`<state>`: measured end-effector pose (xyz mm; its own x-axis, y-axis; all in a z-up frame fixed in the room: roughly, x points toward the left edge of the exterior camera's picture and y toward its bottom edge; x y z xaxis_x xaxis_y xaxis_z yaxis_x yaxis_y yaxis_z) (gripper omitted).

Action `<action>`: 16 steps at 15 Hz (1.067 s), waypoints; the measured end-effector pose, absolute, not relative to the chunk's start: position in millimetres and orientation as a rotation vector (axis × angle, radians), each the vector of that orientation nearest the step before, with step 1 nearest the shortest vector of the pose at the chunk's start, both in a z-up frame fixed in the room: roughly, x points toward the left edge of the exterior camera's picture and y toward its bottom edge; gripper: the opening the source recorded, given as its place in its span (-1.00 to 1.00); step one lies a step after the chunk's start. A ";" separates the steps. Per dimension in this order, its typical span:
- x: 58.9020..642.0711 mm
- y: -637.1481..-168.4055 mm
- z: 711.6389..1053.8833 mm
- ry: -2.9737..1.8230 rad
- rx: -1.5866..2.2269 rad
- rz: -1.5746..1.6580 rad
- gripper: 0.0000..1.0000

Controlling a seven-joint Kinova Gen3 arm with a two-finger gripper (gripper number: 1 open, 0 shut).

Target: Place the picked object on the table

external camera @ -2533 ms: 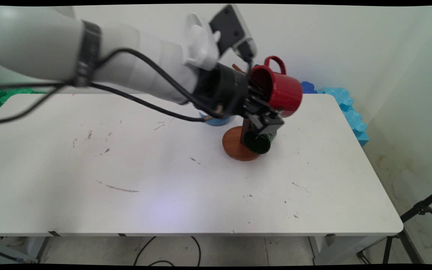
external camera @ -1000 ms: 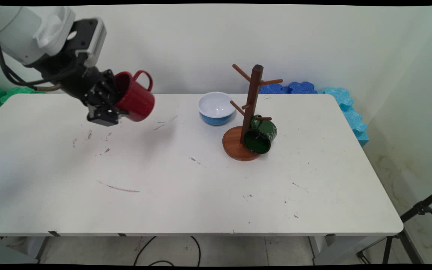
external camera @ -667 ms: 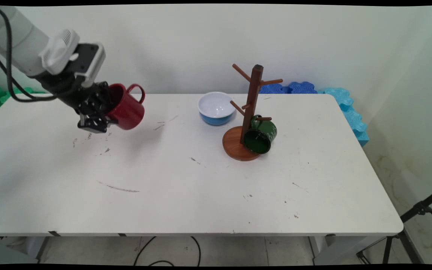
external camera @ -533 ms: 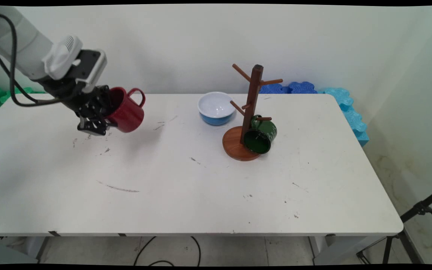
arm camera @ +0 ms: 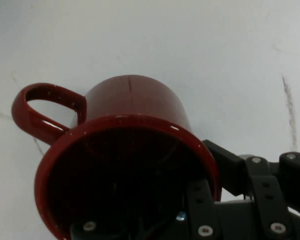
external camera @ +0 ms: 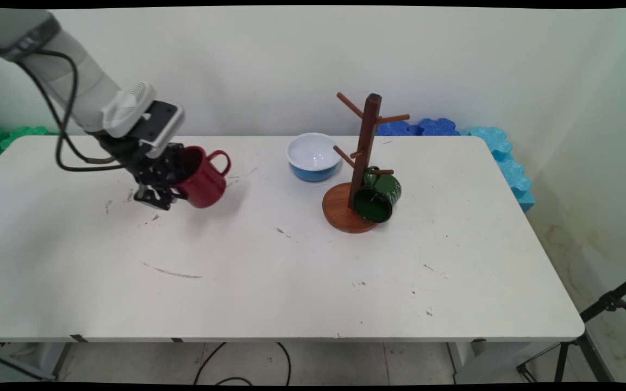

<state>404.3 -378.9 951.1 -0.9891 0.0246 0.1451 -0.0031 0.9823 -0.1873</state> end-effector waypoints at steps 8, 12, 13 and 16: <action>368.6 -420.4 927.7 -2.978 -0.077 0.229 -1.00; 353.1 -442.4 915.8 -2.979 -0.090 0.212 -1.00; 351.1 -445.4 914.0 -2.979 -0.091 0.209 -1.00; 344.0 -455.9 907.1 -2.978 -0.090 0.201 -1.00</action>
